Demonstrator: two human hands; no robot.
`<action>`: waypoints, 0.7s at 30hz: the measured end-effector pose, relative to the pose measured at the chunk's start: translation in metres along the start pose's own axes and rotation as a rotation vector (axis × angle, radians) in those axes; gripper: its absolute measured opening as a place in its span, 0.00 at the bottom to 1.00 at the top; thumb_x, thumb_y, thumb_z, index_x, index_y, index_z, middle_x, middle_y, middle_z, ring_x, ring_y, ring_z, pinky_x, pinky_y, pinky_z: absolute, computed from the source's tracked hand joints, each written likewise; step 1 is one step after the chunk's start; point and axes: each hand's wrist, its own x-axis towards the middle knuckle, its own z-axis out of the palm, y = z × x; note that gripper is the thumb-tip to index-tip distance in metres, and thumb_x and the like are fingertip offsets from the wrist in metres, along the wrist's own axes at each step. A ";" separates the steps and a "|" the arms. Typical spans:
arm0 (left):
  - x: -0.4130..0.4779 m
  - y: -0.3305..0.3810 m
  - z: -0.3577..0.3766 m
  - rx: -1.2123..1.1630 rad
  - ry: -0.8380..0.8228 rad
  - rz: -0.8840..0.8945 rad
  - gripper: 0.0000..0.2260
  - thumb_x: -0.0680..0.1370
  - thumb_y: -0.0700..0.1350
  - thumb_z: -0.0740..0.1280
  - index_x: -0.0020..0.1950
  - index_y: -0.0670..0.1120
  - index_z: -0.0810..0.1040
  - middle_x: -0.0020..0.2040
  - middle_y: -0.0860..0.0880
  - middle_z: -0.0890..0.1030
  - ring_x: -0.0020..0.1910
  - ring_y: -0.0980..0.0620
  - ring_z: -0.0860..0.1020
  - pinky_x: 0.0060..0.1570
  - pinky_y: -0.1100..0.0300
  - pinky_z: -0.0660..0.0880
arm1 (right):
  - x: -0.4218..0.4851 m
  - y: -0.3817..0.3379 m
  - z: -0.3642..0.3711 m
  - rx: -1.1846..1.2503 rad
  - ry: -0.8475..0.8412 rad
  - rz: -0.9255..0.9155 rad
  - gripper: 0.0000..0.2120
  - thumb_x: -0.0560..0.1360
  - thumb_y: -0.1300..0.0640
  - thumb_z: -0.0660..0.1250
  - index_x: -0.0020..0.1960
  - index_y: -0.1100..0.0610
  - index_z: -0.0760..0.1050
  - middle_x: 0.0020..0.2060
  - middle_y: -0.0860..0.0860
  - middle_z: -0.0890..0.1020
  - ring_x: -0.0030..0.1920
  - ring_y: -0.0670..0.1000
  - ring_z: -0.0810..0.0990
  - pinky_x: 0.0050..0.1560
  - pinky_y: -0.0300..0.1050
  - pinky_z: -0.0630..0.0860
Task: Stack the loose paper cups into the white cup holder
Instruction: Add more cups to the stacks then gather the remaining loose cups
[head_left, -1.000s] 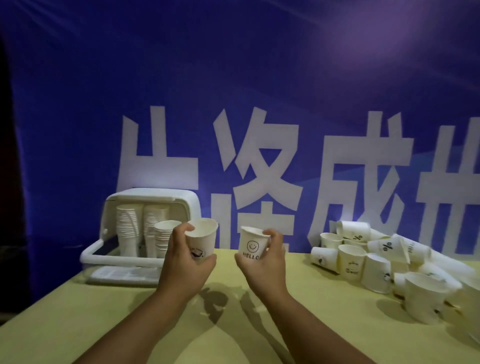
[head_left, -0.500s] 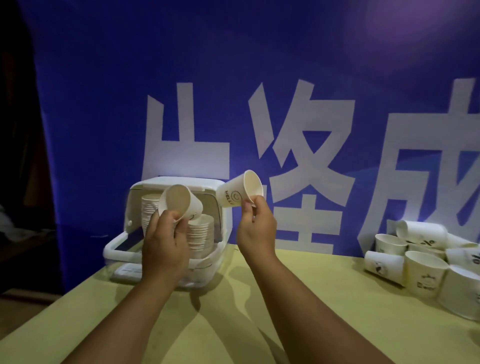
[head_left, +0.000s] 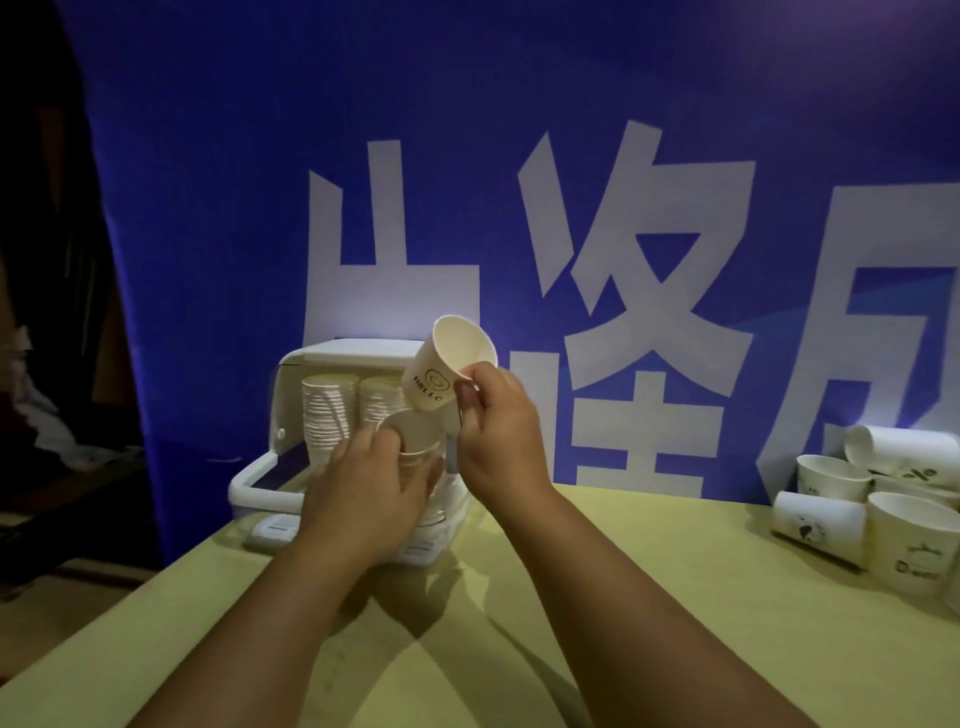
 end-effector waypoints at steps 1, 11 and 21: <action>-0.001 0.001 0.003 -0.052 -0.019 -0.021 0.16 0.79 0.67 0.59 0.57 0.56 0.67 0.56 0.55 0.73 0.55 0.50 0.76 0.53 0.47 0.78 | -0.001 0.001 0.002 -0.049 -0.034 -0.007 0.09 0.84 0.53 0.59 0.61 0.51 0.74 0.56 0.48 0.76 0.54 0.47 0.74 0.48 0.38 0.74; -0.006 0.003 0.014 -0.352 0.100 -0.129 0.42 0.78 0.55 0.70 0.77 0.62 0.40 0.67 0.46 0.78 0.57 0.44 0.81 0.55 0.45 0.80 | -0.003 -0.004 -0.001 -0.453 -0.236 -0.190 0.08 0.83 0.51 0.59 0.61 0.51 0.70 0.56 0.51 0.73 0.53 0.52 0.73 0.50 0.50 0.80; -0.008 -0.001 0.024 -0.317 0.078 -0.079 0.39 0.83 0.52 0.65 0.76 0.72 0.36 0.81 0.52 0.60 0.71 0.46 0.72 0.60 0.46 0.76 | -0.018 0.020 0.025 -0.235 -0.389 0.010 0.42 0.78 0.55 0.69 0.80 0.45 0.45 0.77 0.49 0.60 0.73 0.56 0.67 0.68 0.56 0.73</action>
